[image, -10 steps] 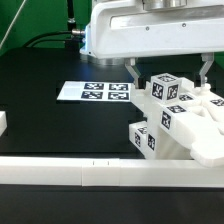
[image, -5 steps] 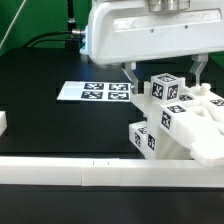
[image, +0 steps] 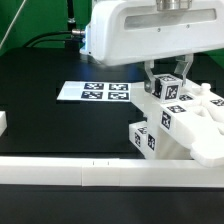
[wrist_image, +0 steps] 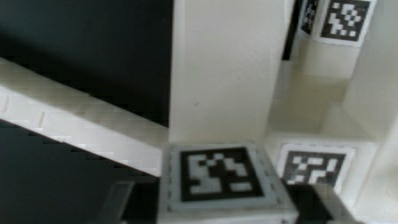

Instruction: Assemble chair

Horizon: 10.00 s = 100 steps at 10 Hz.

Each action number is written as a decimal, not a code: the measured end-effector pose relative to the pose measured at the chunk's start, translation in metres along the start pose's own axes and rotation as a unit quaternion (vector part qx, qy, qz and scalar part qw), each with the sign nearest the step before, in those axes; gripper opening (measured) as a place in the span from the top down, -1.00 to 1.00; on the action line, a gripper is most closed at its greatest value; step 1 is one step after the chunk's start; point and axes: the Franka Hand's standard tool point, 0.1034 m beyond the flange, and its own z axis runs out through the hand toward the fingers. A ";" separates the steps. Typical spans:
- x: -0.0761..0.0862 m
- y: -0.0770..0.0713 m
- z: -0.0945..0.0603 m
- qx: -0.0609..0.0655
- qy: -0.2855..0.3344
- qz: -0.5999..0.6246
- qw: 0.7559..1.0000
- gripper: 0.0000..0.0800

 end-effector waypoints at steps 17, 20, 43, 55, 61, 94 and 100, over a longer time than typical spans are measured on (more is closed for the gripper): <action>0.005 -0.005 0.002 0.030 0.033 0.625 0.780 0.29; 0.005 -0.005 0.002 0.028 0.030 0.627 0.778 0.29; 0.007 0.002 -0.001 0.008 0.031 0.171 0.985 0.29; 0.005 0.000 0.000 0.038 0.028 0.617 0.785 0.29; 0.005 0.000 0.001 0.043 0.020 0.761 0.647 0.29; 0.006 0.001 0.001 0.003 0.061 0.461 0.885 0.29; 0.003 0.007 0.000 0.017 0.068 0.713 0.698 0.29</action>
Offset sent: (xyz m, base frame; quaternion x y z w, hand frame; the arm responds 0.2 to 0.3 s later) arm -0.0129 0.0007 -0.0022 0.0139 0.0108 0.1175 0.9929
